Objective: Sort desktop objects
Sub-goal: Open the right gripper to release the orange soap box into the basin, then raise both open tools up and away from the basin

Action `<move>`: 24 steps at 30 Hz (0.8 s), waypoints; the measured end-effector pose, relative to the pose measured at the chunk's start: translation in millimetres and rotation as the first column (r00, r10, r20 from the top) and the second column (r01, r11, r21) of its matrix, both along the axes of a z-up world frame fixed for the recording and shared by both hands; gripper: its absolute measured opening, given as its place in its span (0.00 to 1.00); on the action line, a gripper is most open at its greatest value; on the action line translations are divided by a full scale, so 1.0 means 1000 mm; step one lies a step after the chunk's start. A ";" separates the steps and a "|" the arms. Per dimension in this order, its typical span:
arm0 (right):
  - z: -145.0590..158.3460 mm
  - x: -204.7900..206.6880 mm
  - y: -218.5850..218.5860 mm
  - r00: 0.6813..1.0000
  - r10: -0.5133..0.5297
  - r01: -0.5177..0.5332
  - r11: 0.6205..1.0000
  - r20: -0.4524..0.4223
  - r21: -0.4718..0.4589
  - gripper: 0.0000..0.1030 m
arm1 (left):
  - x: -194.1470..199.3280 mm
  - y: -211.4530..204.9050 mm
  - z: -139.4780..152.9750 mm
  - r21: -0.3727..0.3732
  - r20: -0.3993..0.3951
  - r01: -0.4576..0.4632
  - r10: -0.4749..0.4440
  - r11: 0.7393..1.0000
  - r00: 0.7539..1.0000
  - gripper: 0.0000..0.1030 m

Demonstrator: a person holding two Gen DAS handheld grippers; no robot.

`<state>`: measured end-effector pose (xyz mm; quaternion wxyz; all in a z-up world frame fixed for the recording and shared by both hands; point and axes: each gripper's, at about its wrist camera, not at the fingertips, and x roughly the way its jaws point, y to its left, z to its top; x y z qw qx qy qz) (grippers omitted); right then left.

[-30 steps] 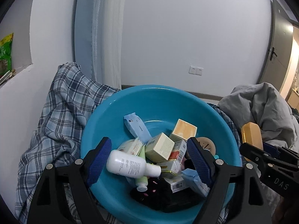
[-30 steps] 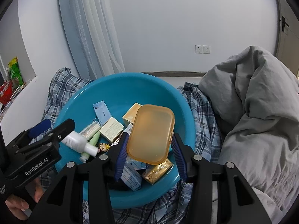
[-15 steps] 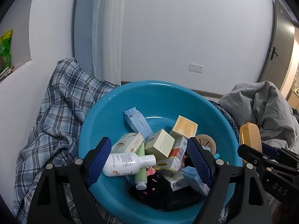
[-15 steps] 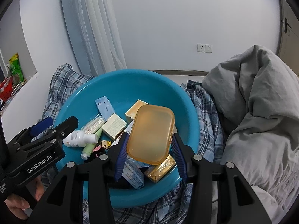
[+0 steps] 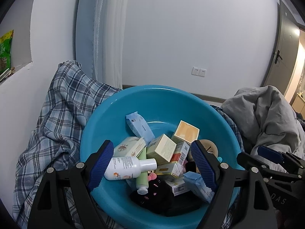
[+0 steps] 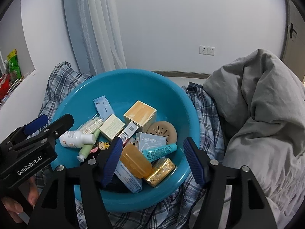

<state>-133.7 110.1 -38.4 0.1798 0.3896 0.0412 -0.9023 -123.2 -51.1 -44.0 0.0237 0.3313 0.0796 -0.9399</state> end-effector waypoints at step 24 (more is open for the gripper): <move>0.030 0.008 0.012 0.988 -0.086 0.084 0.996 -0.125 -0.024 0.97 | 0.020 0.001 0.034 0.002 -0.130 0.043 -0.043 0.999 0.991 0.87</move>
